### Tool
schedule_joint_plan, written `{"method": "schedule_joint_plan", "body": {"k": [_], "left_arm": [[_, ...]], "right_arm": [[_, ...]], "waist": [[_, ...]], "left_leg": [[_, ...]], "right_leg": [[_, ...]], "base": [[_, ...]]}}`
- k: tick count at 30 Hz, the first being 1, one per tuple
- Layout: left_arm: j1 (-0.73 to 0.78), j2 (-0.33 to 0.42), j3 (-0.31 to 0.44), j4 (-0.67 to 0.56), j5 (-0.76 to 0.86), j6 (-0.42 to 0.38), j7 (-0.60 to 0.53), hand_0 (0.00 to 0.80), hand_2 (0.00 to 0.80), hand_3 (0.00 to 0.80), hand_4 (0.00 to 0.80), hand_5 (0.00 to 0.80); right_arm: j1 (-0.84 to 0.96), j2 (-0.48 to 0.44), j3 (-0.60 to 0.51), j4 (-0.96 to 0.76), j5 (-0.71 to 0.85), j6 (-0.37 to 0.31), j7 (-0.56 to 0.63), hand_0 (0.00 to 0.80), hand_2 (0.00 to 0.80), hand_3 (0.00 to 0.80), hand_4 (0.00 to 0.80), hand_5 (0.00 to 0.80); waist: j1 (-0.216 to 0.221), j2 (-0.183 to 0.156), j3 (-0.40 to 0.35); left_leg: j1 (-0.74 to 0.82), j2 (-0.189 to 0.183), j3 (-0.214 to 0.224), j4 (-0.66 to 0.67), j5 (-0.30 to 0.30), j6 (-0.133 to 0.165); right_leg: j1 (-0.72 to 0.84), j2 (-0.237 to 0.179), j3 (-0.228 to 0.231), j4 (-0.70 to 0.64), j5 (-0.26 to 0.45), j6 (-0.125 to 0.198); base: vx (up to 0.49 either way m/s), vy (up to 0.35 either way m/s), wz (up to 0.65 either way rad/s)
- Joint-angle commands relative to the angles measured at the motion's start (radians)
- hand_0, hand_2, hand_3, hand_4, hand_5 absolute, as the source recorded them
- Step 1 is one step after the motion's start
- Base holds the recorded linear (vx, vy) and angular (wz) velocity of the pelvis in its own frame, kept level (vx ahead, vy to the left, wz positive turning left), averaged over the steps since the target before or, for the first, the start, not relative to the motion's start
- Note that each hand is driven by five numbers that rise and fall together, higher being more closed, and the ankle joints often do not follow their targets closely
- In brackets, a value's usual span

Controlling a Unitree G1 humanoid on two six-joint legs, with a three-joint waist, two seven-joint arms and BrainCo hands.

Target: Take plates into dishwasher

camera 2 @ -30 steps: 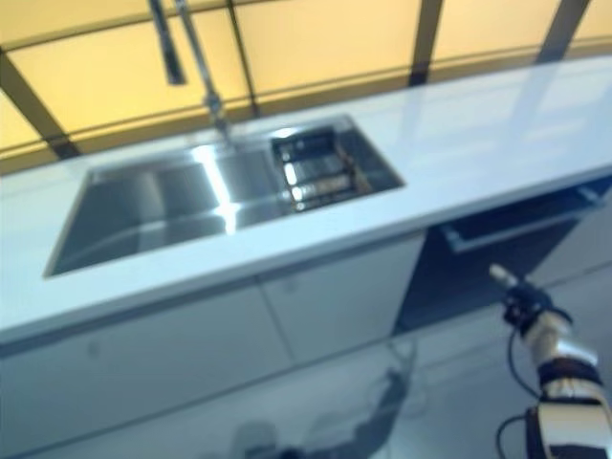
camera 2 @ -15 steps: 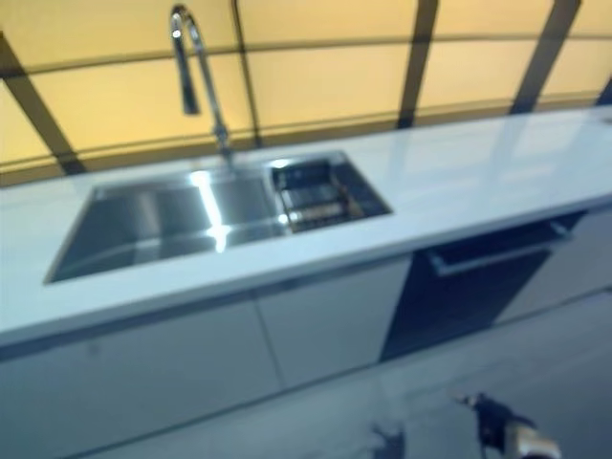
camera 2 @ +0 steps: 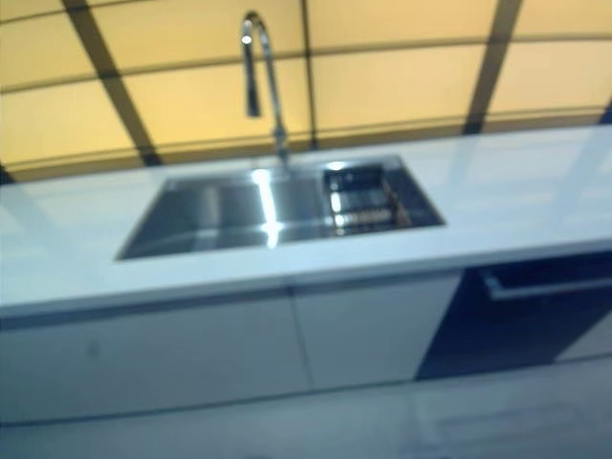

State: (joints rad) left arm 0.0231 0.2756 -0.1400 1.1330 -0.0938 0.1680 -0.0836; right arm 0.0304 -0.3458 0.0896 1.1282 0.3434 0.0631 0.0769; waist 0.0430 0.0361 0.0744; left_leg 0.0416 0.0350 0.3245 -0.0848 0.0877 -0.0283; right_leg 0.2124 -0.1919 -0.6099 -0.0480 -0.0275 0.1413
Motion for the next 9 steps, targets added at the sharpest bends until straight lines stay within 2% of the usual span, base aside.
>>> {"method": "schedule_joint_plan", "body": {"k": [1, 4, 9], "left_arm": [[-0.051, 0.021, -0.005, 0.054, 0.022, -0.016, -0.021, 0.0, 0.0, 0.0, 0.0, 0.0], [-0.037, 0.014, -0.005, 0.054, 0.013, -0.031, -0.018, 0.0, 0.0, 0.0, 0.0, 0.0], [-0.031, 0.019, -0.005, 0.039, 0.001, -0.049, -0.005, 0.0, 0.0, 0.0, 0.0, 0.0]], "right_arm": [[-0.085, 0.044, -0.009, 0.085, -0.014, 0.006, -0.031, 0.0, 0.0, 0.0, 0.0, 0.0], [-0.086, 0.065, -0.007, 0.096, 0.0, 0.015, -0.035, 0.0, 0.0, 0.0, 0.0, 0.0], [-0.089, 0.086, 0.009, 0.072, -0.005, 0.024, -0.043, 0.0, 0.0, 0.0, 0.0, 0.0]], "waist": [[0.02, -0.012, 0.054], [0.029, -0.004, 0.052], [0.03, -0.007, 0.055]], "left_leg": [[0.101, -0.009, 0.012, 0.043, -0.184, 0.033], [0.108, -0.028, 0.008, 0.026, -0.2, 0.054], [0.102, -0.033, 0.017, 0.055, -0.229, 0.08]], "right_leg": [[-0.092, 0.043, 0.078, -0.012, 0.05, -0.025], [-0.112, 0.031, 0.072, -0.019, 0.083, -0.007], [-0.151, 0.017, 0.087, 0.011, 0.091, -0.004]], "base": [[-0.13, 0.227, 0.22], [-0.1, 0.12, 0.13], [-0.089, 0.057, -0.04]]}}
